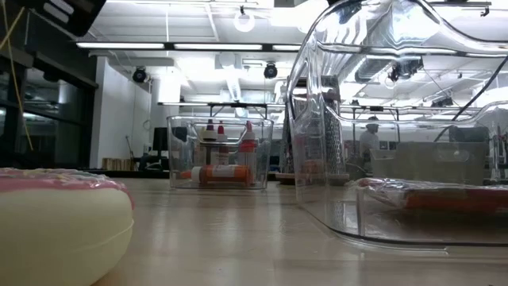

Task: Pick & Place Food Item
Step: Put the pink donut into the gray bin

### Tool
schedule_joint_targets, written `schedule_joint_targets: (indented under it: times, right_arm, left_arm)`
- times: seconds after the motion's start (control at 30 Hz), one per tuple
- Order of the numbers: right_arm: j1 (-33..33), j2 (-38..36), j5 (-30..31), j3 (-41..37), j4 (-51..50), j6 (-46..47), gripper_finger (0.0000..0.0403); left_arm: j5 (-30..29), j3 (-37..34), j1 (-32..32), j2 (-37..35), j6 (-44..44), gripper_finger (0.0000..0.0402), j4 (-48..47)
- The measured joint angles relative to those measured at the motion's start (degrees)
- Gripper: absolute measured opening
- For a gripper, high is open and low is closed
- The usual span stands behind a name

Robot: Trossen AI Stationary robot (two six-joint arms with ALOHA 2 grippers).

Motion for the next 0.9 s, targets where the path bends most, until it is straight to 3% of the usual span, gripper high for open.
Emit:
schedule_joint_targets:
  times: [0.37, 0.63, 0.9]
  right_arm:
    - [-0.22, -0.03, -0.04, 0.00, -0.09, 0.00, 0.0219]
    - [-0.22, -0.04, -0.04, 0.00, -0.07, 0.02, 0.0219]
    - [-0.22, -0.04, -0.04, 0.00, -0.07, 0.02, 0.0219]
  left_arm:
    - [-6.66, 5.13, 2.09, -0.24, -2.56, 0.0129, -9.22]
    - [-6.84, 6.00, 5.82, -0.24, 0.08, 0.0129, -9.72]
    - [-6.08, 6.02, 4.81, -0.24, 1.74, 0.0129, -11.57]
